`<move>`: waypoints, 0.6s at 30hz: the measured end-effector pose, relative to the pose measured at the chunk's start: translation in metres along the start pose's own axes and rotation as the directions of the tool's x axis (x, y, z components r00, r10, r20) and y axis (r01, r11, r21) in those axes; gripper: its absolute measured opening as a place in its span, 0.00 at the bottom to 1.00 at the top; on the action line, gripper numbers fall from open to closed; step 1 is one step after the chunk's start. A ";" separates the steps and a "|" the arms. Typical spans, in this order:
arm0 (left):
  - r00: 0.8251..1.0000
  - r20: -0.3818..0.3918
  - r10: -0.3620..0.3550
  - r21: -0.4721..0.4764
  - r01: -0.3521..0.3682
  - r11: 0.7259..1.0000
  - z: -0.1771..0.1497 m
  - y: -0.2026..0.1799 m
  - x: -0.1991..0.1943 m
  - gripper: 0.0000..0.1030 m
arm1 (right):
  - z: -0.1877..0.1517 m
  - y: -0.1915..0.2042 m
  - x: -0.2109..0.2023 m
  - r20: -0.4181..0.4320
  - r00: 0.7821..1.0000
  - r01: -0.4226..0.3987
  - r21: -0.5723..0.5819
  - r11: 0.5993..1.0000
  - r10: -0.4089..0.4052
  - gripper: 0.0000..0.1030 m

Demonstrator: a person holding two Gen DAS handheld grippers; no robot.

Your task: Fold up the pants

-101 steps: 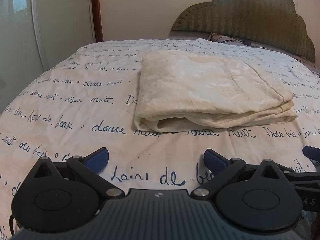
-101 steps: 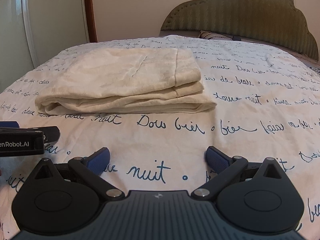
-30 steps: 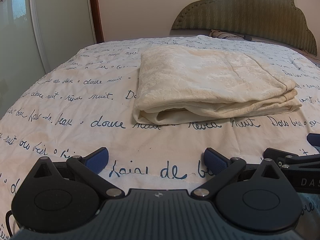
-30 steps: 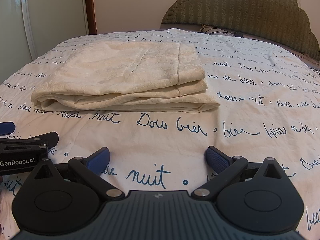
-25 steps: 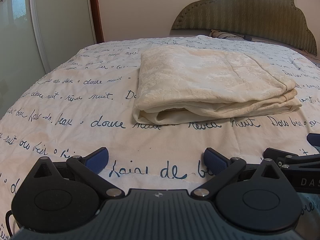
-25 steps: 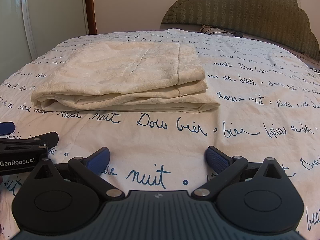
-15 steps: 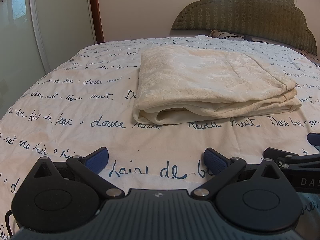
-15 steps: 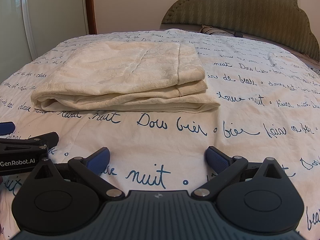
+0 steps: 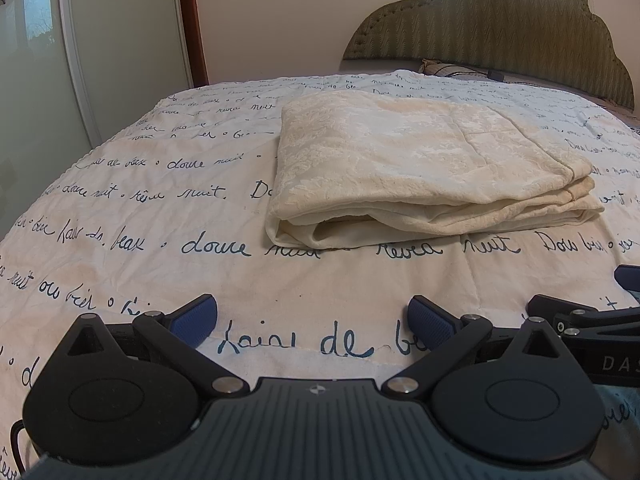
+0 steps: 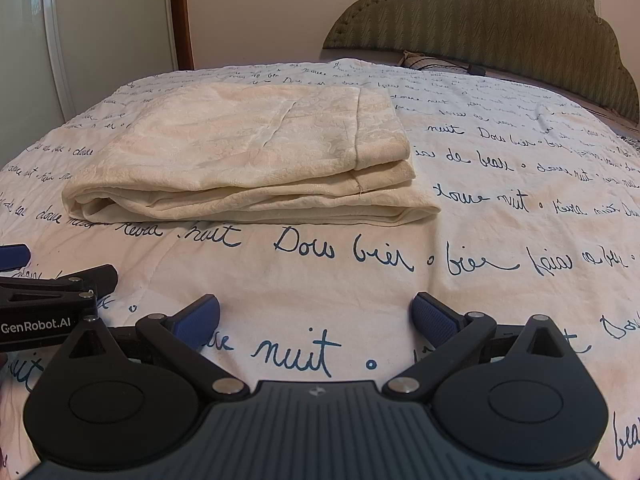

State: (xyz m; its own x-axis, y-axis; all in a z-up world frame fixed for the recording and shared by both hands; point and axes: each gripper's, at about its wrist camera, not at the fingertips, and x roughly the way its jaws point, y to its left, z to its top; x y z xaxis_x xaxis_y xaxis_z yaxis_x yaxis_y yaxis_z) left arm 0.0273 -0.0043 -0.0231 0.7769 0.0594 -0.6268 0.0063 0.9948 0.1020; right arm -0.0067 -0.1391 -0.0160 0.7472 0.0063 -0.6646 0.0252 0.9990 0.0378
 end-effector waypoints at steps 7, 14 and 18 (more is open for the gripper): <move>1.000 0.002 0.002 0.004 -0.002 1.000 0.000 0.001 -0.001 1.00 | 0.001 0.001 0.000 0.003 1.000 0.000 0.001 1.000 0.000 1.00; 1.000 0.002 0.001 0.002 -0.001 1.000 0.000 0.001 -0.001 1.00 | 0.001 0.001 -0.001 0.003 1.000 0.000 0.001 1.000 0.000 1.00; 1.000 0.001 -0.002 -0.001 0.002 1.000 0.000 0.001 -0.001 1.00 | 0.000 0.001 0.000 0.003 1.000 0.000 0.001 1.000 0.000 1.00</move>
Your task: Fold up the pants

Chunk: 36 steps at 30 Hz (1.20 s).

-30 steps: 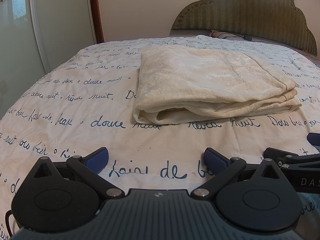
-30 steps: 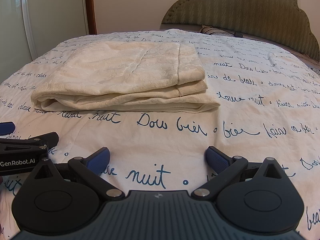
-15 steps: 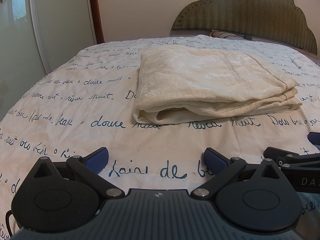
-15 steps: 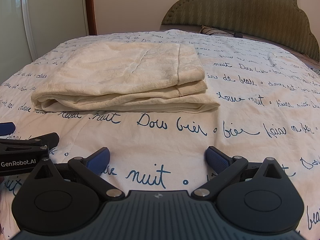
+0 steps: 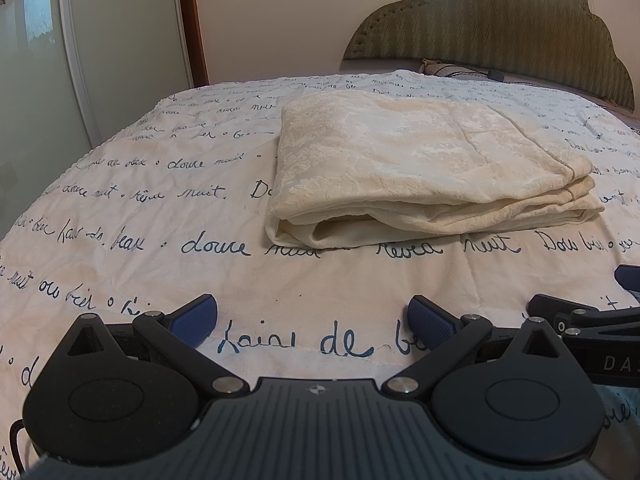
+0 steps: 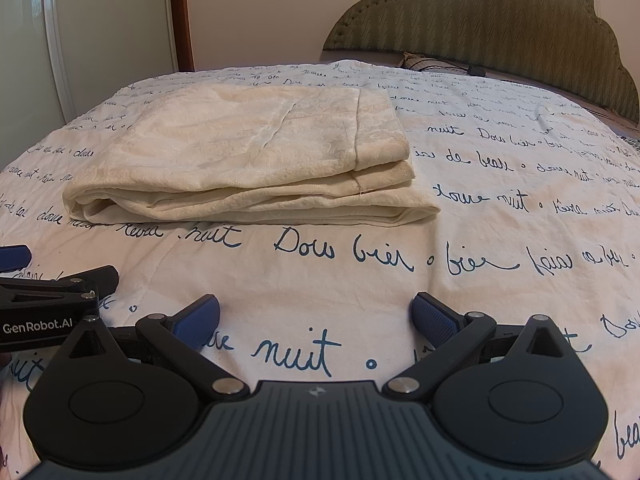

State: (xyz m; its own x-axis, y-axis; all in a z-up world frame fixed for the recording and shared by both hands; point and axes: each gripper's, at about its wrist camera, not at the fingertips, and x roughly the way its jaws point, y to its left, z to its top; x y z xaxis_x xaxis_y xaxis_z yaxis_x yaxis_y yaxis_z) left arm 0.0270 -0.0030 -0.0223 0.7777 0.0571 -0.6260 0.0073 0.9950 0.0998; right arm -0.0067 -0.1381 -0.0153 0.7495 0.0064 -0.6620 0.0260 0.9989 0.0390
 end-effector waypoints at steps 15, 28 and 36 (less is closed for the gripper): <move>1.000 0.009 0.015 0.016 -0.015 1.000 -0.001 -0.003 0.000 1.00 | 0.000 0.000 0.000 0.004 1.000 -0.001 0.000 1.000 0.001 1.00; 1.000 0.008 0.013 0.013 -0.013 1.000 -0.001 -0.003 0.000 1.00 | 0.000 0.000 0.000 0.006 1.000 -0.001 0.002 1.000 0.001 1.00; 0.999 0.005 -0.036 -0.012 0.036 0.999 0.000 0.005 -0.003 0.98 | 0.003 -0.003 0.000 -0.006 1.000 -0.017 0.005 1.000 0.017 1.00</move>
State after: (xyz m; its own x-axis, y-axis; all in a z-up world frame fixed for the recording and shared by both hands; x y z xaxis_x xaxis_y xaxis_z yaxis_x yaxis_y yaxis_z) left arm 0.0249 0.0014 -0.0197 0.7800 0.0210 -0.6254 0.0279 0.9973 0.0682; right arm -0.0050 -0.1409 -0.0128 0.7462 0.0238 -0.6653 0.0167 0.9984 0.0545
